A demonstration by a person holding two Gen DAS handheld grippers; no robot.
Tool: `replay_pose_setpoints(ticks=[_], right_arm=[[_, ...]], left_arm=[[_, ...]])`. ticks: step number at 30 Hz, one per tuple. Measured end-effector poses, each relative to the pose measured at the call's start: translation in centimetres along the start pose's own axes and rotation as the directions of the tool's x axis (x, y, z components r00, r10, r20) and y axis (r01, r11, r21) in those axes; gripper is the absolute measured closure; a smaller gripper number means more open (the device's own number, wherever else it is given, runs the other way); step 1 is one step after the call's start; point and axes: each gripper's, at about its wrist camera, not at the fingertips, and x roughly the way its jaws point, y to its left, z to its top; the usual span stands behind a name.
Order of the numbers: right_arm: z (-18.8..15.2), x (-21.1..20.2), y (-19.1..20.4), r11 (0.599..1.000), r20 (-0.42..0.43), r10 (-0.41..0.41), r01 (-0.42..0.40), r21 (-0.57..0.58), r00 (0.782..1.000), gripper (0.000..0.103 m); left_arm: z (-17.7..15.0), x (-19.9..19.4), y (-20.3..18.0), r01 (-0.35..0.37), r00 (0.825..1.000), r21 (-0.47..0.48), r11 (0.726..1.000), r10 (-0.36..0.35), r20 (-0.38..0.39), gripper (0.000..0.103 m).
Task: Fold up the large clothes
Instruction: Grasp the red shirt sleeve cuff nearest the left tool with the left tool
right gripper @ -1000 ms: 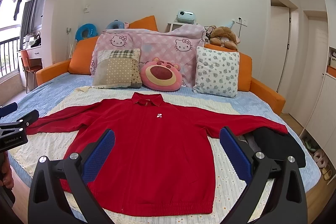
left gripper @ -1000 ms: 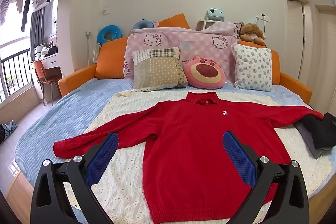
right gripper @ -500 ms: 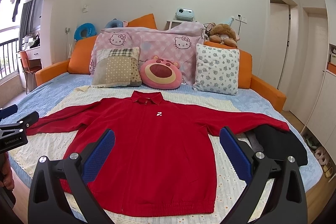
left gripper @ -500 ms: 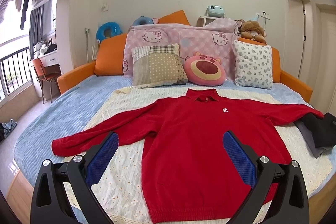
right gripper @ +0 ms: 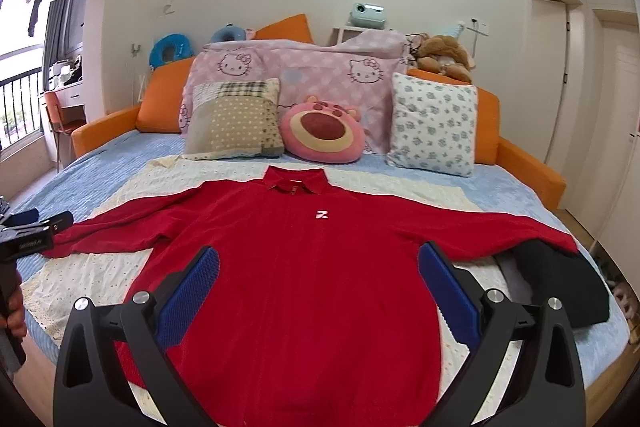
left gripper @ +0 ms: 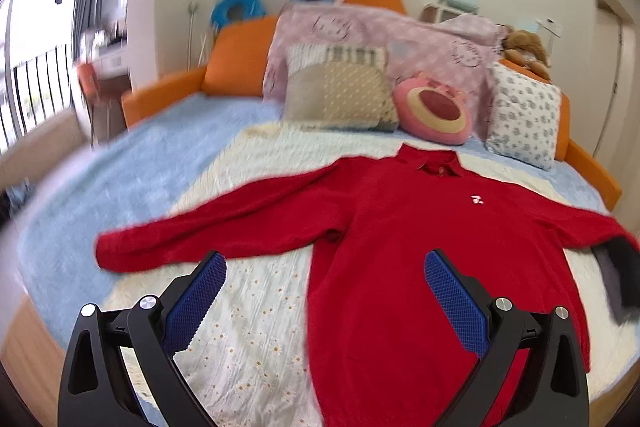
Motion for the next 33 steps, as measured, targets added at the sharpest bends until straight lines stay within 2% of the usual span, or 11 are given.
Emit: replay_pose_setpoints(ticks=[2, 5, 9, 13, 15, 19, 22, 26, 29, 31, 33], right_arm=[[0.3, 1.4, 1.1, 1.0, -0.015, 0.016, -0.017, -0.013, 1.0, 0.005], [0.8, 3.5, 2.9, 0.998, -0.038, 0.042, -0.043, -0.037, 0.998, 0.005], [1.0, 6.2, 5.6, 0.994, -0.072, 0.086, -0.09, -0.061, 0.994, 0.005], [0.8, 8.6, 8.2, 0.988, -0.109, 0.122, -0.131, -0.08, 0.987, 0.005], [0.6, 10.1, 9.7, 0.984, -0.135, 0.14, -0.153, -0.089, 0.981, 0.005], [0.2, 12.4, 12.2, 0.976, -0.177, 0.165, -0.186, -0.115, 0.97, 0.005], [0.2, 13.7, 13.6, 0.97, -0.19, 0.181, -0.207, -0.126, 0.965, 0.005], [0.3, 16.0, 15.3, 0.961, -0.216, 0.212, -0.243, -0.129, 0.953, 0.005], [0.3, 17.4, 16.1, 0.956, -0.235, 0.236, -0.268, -0.117, 0.943, 0.005], [0.3, 18.1, 16.4, 0.953, -0.249, 0.252, -0.285, -0.106, 0.935, 0.005], [0.2, 18.5, 16.7, 0.949, -0.265, 0.264, -0.299, -0.099, 0.927, 0.005]], left_arm=[[0.7, 2.3, 2.7, 0.027, 0.998, -0.068, 0.997, -0.03, -0.054, 0.002], [1.0, 5.9, 7.8, 0.017, 0.991, -0.192, 0.981, -0.042, -0.126, 0.002], [0.5, 9.9, 15.0, -0.072, 0.979, -0.296, 0.952, 0.011, -0.204, 0.002], [-0.1, 13.3, 21.2, -0.099, 0.964, -0.41, 0.907, -0.015, -0.265, 0.002], [-0.5, 14.4, 23.9, -0.132, 0.957, -0.441, 0.888, -0.002, -0.29, 0.002], [-1.1, 16.0, 27.5, -0.15, 0.949, -0.488, 0.86, -0.014, -0.315, 0.002], [-1.4, 16.6, 29.2, -0.181, 0.944, -0.491, 0.852, 0.01, -0.331, 0.002], [-1.9, 18.1, 31.9, -0.183, 0.936, -0.52, 0.834, -0.014, -0.351, 0.002], [-2.6, 19.9, 34.0, -0.157, 0.93, -0.56, 0.813, -0.069, -0.362, 0.002], [-3.0, 20.7, 35.3, -0.123, 0.931, -0.602, 0.789, -0.118, -0.345, 0.002], [-3.1, 20.9, 35.9, -0.085, 0.936, -0.623, 0.778, -0.152, -0.319, 0.002]])
